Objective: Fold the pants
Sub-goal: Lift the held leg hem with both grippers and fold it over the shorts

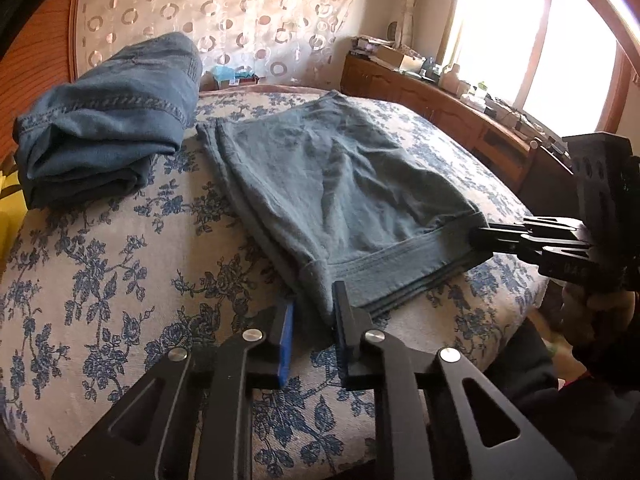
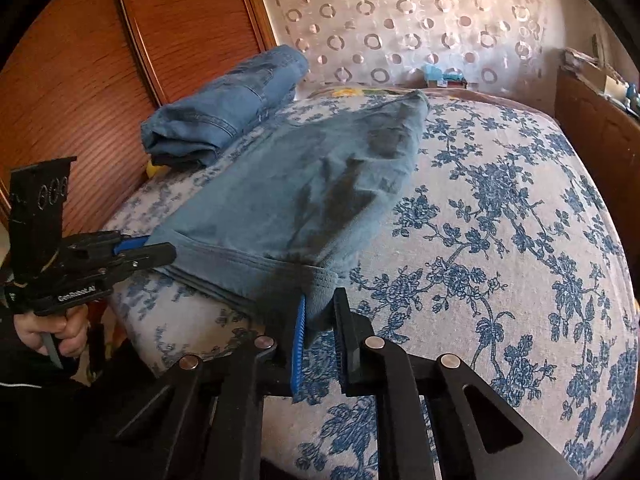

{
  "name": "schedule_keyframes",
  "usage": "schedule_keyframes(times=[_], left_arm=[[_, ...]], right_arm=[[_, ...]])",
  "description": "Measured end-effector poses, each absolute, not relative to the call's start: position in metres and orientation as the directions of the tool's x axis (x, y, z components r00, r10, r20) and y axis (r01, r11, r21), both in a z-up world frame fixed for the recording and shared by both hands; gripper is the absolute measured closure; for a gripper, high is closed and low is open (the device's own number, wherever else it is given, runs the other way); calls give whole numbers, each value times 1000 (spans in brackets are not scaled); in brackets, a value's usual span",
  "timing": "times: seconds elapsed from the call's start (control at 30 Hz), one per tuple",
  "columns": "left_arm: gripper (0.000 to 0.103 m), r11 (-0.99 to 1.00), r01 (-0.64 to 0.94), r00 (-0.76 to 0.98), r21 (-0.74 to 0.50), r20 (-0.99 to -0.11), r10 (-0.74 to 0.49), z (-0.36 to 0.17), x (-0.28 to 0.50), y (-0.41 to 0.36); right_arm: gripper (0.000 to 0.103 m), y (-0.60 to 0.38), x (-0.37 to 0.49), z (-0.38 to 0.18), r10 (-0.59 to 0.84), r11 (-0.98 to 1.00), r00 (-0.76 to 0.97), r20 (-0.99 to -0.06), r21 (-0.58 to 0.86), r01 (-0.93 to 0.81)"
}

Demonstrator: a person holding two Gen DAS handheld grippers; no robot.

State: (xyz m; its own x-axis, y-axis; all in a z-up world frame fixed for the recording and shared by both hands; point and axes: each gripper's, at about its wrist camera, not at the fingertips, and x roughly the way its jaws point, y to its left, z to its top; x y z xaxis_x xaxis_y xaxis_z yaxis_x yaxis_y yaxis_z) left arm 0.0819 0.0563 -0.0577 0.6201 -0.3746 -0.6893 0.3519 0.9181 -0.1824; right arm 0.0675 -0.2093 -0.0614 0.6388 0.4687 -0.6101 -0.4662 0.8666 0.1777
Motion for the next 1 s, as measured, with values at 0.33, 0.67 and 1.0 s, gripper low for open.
schedule_keyframes(times=[0.33,0.67,1.0], left_arm=[[88,907,379,667,-184,-626,-405,-20,66,64],[89,908,385,691,-164,-601,-401,-10,79,60],[89,929,339,710,-150,-607,-357,-18,132,64]], right_arm=[[92,-223,42,-35,503,851,654,-565,190,-490],[92,-225,43,-13,509,848,683,-524,172,-501],[92,-210,96,-8,482,866,711,-512,154,-476]])
